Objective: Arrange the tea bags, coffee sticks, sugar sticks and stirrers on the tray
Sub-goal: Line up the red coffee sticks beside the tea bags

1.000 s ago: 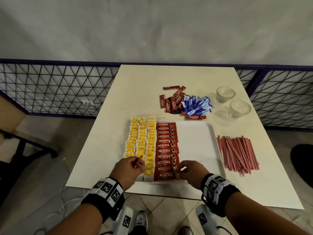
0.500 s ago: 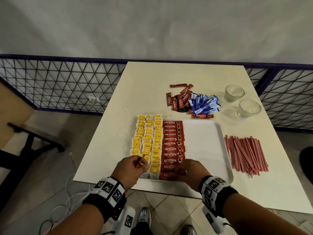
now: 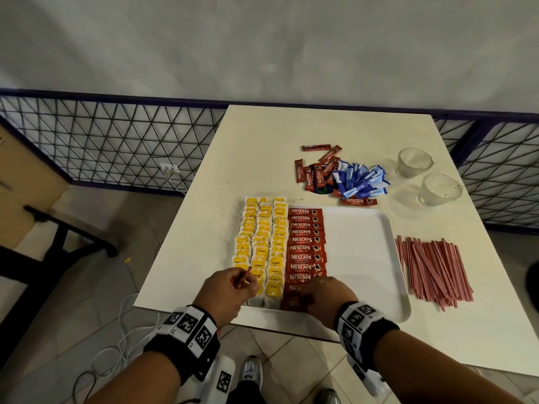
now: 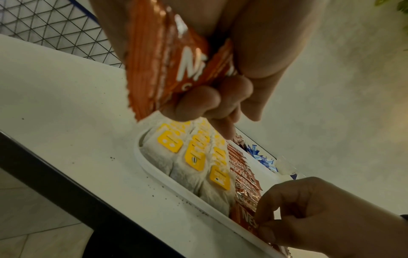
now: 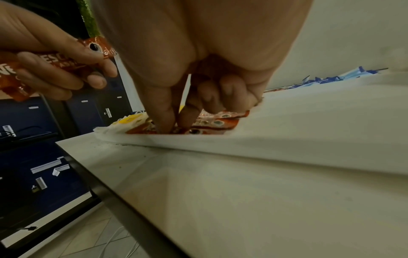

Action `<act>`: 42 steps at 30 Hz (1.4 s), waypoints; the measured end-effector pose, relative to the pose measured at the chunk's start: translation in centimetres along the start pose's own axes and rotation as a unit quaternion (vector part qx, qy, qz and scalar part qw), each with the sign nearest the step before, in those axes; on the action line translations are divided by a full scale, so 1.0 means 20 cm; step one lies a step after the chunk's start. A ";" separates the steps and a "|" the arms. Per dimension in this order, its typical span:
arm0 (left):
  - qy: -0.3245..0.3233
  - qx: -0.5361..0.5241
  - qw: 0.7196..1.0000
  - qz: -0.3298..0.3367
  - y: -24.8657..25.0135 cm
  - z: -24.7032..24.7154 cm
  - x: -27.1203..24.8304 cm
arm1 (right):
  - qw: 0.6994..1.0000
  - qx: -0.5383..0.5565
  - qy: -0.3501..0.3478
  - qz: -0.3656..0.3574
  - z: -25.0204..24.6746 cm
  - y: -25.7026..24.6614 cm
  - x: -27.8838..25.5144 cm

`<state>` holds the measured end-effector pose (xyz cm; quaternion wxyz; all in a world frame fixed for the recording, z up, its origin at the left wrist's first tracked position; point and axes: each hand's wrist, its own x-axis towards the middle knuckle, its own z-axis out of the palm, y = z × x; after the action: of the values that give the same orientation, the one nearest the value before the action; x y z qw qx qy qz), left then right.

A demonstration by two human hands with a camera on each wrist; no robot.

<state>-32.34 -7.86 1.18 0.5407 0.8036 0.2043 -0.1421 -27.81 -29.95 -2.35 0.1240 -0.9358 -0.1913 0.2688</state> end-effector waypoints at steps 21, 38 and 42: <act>-0.234 0.011 0.972 0.022 0.26 -0.03 0.06 | 0.925 0.347 0.119 -0.095 -0.37 -0.18 0.06; -0.159 -0.143 0.976 0.035 0.28 -0.31 0.40 | 0.824 0.536 0.173 0.057 -0.41 -0.30 0.21; -0.137 -0.047 0.987 0.068 0.28 -0.29 0.46 | 0.824 0.526 0.184 0.103 -0.43 -0.19 0.25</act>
<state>-21.58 -2.73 3.88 0.6088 0.7626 0.0795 -0.2039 -20.29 -25.61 3.75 0.6016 -0.7753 0.1028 0.1622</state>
